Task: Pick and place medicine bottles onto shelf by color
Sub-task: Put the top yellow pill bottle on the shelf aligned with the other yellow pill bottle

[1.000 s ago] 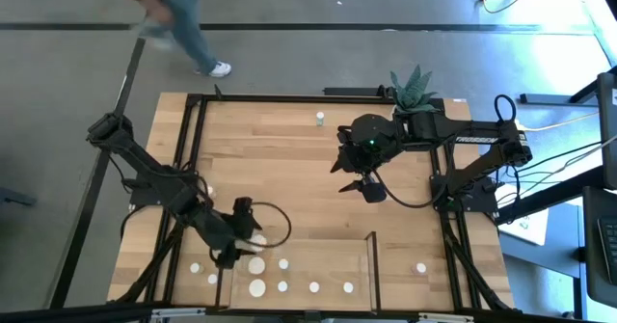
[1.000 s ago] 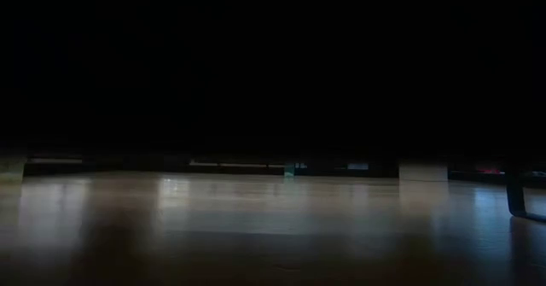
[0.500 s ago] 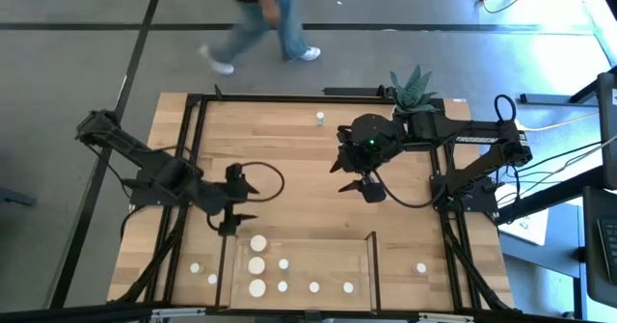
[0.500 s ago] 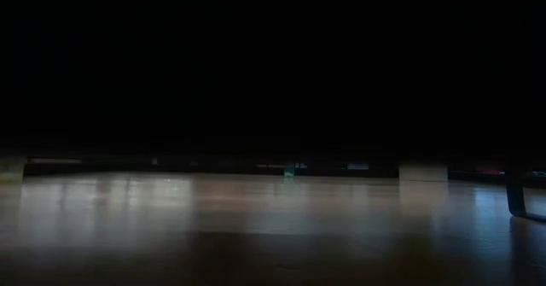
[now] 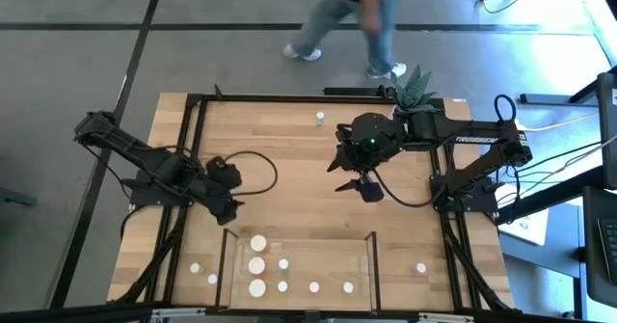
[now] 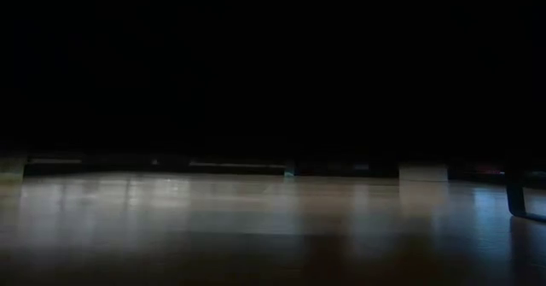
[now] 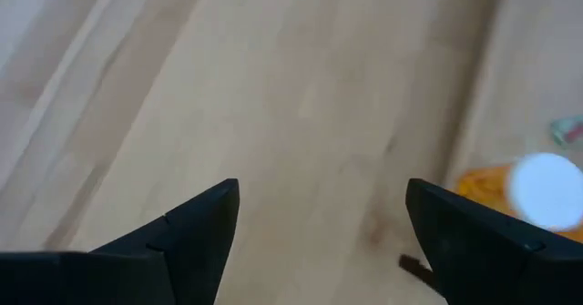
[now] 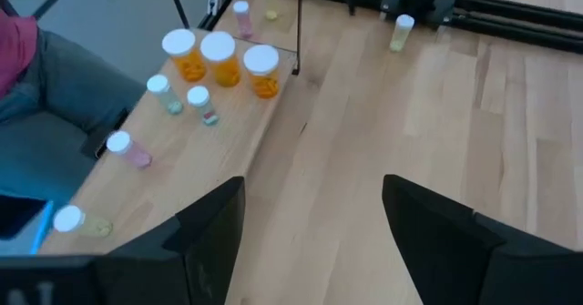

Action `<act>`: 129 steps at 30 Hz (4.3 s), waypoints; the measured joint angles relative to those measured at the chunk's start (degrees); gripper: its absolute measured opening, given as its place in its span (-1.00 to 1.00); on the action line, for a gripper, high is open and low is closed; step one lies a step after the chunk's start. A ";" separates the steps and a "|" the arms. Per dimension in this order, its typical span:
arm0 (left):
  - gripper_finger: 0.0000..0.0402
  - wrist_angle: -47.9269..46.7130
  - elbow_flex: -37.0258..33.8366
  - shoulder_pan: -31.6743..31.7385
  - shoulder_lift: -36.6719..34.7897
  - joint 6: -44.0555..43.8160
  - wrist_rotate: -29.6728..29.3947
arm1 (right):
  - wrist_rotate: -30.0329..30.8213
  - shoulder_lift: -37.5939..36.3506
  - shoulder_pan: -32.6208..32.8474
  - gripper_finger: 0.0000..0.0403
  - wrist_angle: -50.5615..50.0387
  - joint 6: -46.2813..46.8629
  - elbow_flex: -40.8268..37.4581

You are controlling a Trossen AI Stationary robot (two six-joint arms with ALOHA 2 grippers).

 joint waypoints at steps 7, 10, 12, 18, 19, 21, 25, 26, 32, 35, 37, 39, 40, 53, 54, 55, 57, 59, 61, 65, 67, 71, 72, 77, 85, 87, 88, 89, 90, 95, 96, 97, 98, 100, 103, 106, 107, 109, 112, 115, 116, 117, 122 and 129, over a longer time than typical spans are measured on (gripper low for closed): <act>0.53 -12.36 0.00 0.04 -1.83 -18.44 -1.63 | -0.03 0.00 0.00 0.30 0.34 2.79 0.00; 0.53 -19.36 0.00 0.04 -1.84 -27.83 -0.77 | -0.03 0.00 0.00 0.30 0.34 2.78 0.00; 0.53 -23.44 0.00 0.04 -1.74 -34.00 0.06 | -0.03 0.00 0.01 0.30 0.34 2.74 0.00; 0.53 -24.36 0.00 0.04 -1.74 -38.59 0.19 | -0.01 0.00 0.01 0.30 0.34 2.63 0.00; 0.53 -24.25 0.00 0.04 -1.74 -38.38 0.24 | -0.01 0.00 0.00 0.30 0.34 2.63 0.00; 0.53 -24.25 0.00 0.04 -1.74 -37.01 0.34 | -0.01 0.00 -0.01 0.30 0.31 2.63 0.00; 0.53 -24.22 -0.01 0.04 -1.71 -35.69 1.71 | 0.01 0.00 0.01 0.30 0.31 2.63 0.00; 0.53 -24.12 -0.16 0.04 -1.58 -35.71 2.03 | 0.01 0.00 0.00 0.30 0.31 2.63 0.00; 0.53 -21.69 -4.73 0.04 -1.27 -35.34 3.75 | 0.03 0.00 0.01 0.30 0.27 2.61 0.00; 0.53 -20.63 -7.02 0.02 -1.32 -36.83 4.37 | 0.03 0.00 0.01 0.30 0.27 2.60 0.00; 0.53 -18.74 -8.36 0.02 -1.33 -36.90 4.56 | 0.03 0.00 0.01 0.30 0.27 2.59 0.00; 0.53 -16.42 -9.93 0.02 -1.32 -36.29 4.99 | 0.03 0.00 -0.01 0.30 0.27 2.60 0.00; 0.53 -15.34 -10.66 0.02 -1.31 -35.38 5.11 | 0.03 0.00 0.00 0.30 0.27 2.59 0.00; 0.52 -10.38 -15.87 0.57 0.16 -30.77 6.85 | 0.03 0.00 0.01 0.30 0.27 2.57 0.00; 0.52 -10.20 -15.87 0.69 0.77 -30.39 6.88 | 0.03 0.00 0.01 0.30 0.27 2.58 0.00; 0.52 -10.15 -15.89 0.87 1.31 -30.11 6.93 | 0.03 0.00 0.01 0.30 0.26 2.58 0.00; 0.52 -10.13 -15.91 1.11 2.51 -29.48 6.92 | 0.03 0.00 0.00 0.30 0.27 2.59 0.00; 0.52 -10.11 -15.91 1.35 4.13 -29.50 6.99 | 0.03 0.00 -0.01 0.30 0.25 2.57 0.00; 0.52 -10.13 -15.91 1.41 5.88 -29.50 7.56 | 0.03 0.00 -0.01 0.30 0.27 2.59 0.00; 0.52 -10.13 -15.91 1.44 9.52 -29.48 8.04 | 0.03 0.00 0.01 0.30 0.27 2.58 0.00; 0.52 -10.12 -15.91 1.44 10.86 -29.48 8.04 | 0.03 0.00 0.01 0.30 0.27 2.42 0.00; 0.52 -10.13 -15.91 1.44 12.32 -29.21 8.97 | 0.01 0.00 -0.01 0.30 0.27 2.39 0.00; 0.52 -10.15 -15.90 1.44 12.48 -29.08 9.17 | 0.01 0.00 0.01 0.30 0.27 2.39 0.00; 0.48 -10.10 -15.89 1.44 12.95 -29.07 9.29 | 0.01 0.00 0.01 0.30 0.27 2.42 0.00; 0.27 -10.04 -15.89 1.44 12.95 -29.13 9.26 | 0.01 0.00 0.00 0.30 0.25 2.42 0.00; 0.22 -10.04 -15.89 1.44 12.95 -29.15 9.26 | 0.01 0.00 0.01 0.30 0.25 2.42 0.00; 0.19 -10.04 -15.89 1.44 12.95 -29.19 9.26 | 0.01 0.00 0.01 0.30 0.25 2.42 0.00; 0.17 -10.04 -15.89 1.44 12.95 -29.18 9.24 | 0.01 0.00 0.01 0.30 0.25 2.42 0.00; 0.14 -10.04 -15.89 1.44 12.95 -29.19 9.24 | 0.01 0.00 0.01 0.30 0.25 2.42 0.00; 0.00 -10.04 -15.89 1.44 12.95 -29.22 9.22 | 0.01 0.00 0.01 0.30 0.25 2.44 0.00; -0.02 -10.04 -15.89 1.44 12.95 -29.22 9.22 | 0.01 0.00 -0.01 0.30 0.25 2.42 0.00; -0.05 -10.04 -15.89 1.44 12.95 -29.22 9.22 | 0.01 0.00 0.01 0.30 0.25 2.42 0.00; -0.07 -10.04 -15.89 1.44 12.95 -29.24 9.22 | 0.01 0.00 0.01 0.30 0.25 2.44 0.00; -0.13 -10.03 -15.89 1.44 12.95 -29.24 9.22 | 0.00 0.00 0.01 0.30 0.25 2.43 0.00; -0.21 -10.00 -15.89 1.44 12.95 -29.26 9.22 | -0.01 0.00 0.01 0.30 0.25 2.62 0.00; -0.30 -10.00 -15.89 1.44 12.95 -29.28 9.22 | -0.01 0.00 0.01 0.30 0.25 2.61 0.00; -0.33 -10.00 -15.87 1.44 12.93 -29.30 9.22 | -0.01 0.00 0.00 0.30 0.25 2.61 0.00; -0.37 -10.01 -15.82 1.44 12.91 -29.30 9.20 | -0.01 0.00 -0.01 0.30 0.23 2.57 0.00; -0.42 -10.02 -15.80 1.41 12.88 -29.28 9.15 | -0.01 0.00 0.00 0.30 0.04 2.56 0.00; -0.43 -10.02 -15.78 1.44 12.88 -29.28 9.15 | -0.03 0.00 -0.01 0.30 -0.79 2.54 0.00; -0.43 -10.14 -15.66 1.42 12.88 -29.27 9.19 | -0.03 0.00 0.01 0.30 -1.22 2.46 0.00; -0.43 -10.59 -15.26 1.44 12.90 -29.23 9.31 | -0.03 0.00 0.01 0.30 -1.78 2.40 0.00; -0.43 -16.66 -9.18 1.41 12.90 -29.10 8.83 | -0.05 0.00 -0.01 0.30 -6.89 -1.31 0.00; -0.43 -20.58 2.95 1.51 12.90 -20.77 2.49 | -0.05 -0.15 0.01 0.30 -9.24 -1.77 0.00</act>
